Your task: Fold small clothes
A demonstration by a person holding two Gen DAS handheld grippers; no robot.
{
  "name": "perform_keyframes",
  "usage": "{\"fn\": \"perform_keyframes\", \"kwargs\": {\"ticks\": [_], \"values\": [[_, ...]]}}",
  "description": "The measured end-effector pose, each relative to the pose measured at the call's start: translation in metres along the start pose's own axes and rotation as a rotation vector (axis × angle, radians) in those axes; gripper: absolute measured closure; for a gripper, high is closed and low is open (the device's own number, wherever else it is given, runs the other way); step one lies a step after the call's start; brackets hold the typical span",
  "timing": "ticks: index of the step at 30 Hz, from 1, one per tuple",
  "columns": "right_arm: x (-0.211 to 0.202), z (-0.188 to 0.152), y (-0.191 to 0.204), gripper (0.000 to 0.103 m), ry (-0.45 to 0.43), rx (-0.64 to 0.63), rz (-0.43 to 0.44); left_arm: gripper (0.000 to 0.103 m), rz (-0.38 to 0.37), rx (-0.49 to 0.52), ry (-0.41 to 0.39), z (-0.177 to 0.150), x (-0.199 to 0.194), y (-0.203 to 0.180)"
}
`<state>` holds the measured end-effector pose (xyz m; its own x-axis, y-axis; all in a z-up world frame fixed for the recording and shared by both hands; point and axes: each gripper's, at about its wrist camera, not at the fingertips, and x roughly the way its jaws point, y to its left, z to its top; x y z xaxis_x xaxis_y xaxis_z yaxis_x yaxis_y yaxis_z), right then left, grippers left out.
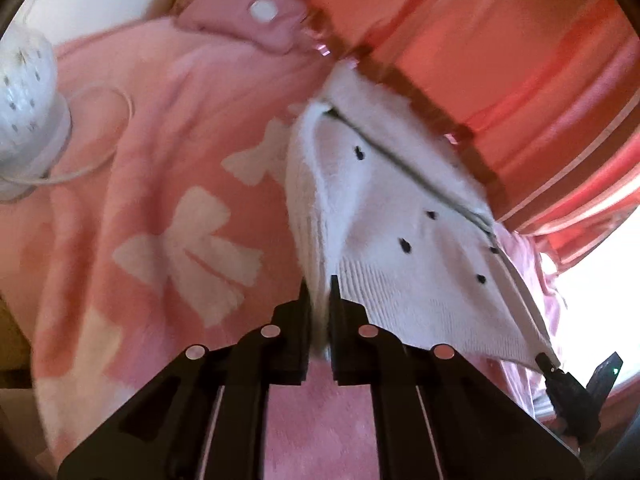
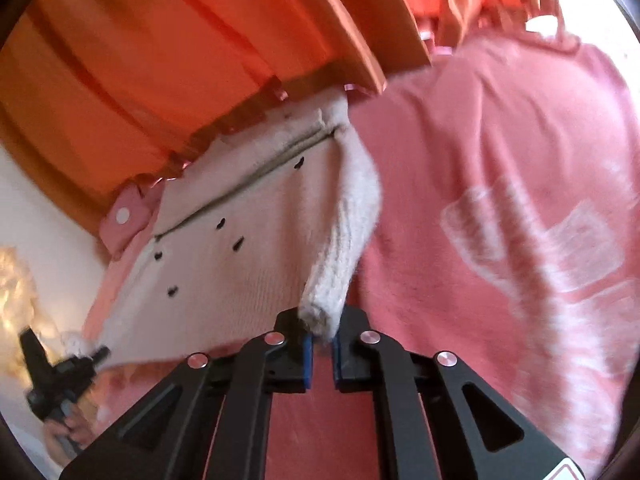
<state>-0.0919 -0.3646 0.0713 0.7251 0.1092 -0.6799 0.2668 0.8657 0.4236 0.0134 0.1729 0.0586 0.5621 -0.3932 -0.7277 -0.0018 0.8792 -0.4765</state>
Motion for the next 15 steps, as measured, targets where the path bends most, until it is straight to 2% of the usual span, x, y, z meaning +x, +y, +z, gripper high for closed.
{"fn": "perform_keyframes", "kwargs": {"ticks": [3, 5, 9, 11, 15], "values": [[-0.028, -0.020, -0.010, 0.098, 0.019, -0.029, -0.018, 0.099, -0.001, 0.046, -0.015, -0.016, -0.028, -0.007], [-0.037, -0.035, -0.017, 0.098, 0.050, -0.061, -0.043, 0.099, 0.002, 0.084, 0.007, -0.042, -0.044, -0.008], [-0.049, -0.066, -0.032, 0.098, 0.121, -0.044, -0.062, 0.099, 0.003, 0.062, 0.090, -0.080, -0.050, 0.001], [-0.055, -0.074, -0.029, 0.098, 0.128, -0.067, -0.061, 0.099, 0.004, 0.060, 0.114, -0.091, -0.051, 0.001], [-0.044, -0.068, -0.027, 0.098, 0.138, -0.064, -0.056, 0.098, 0.045, 0.068, 0.130, -0.094, -0.038, 0.000]]}}
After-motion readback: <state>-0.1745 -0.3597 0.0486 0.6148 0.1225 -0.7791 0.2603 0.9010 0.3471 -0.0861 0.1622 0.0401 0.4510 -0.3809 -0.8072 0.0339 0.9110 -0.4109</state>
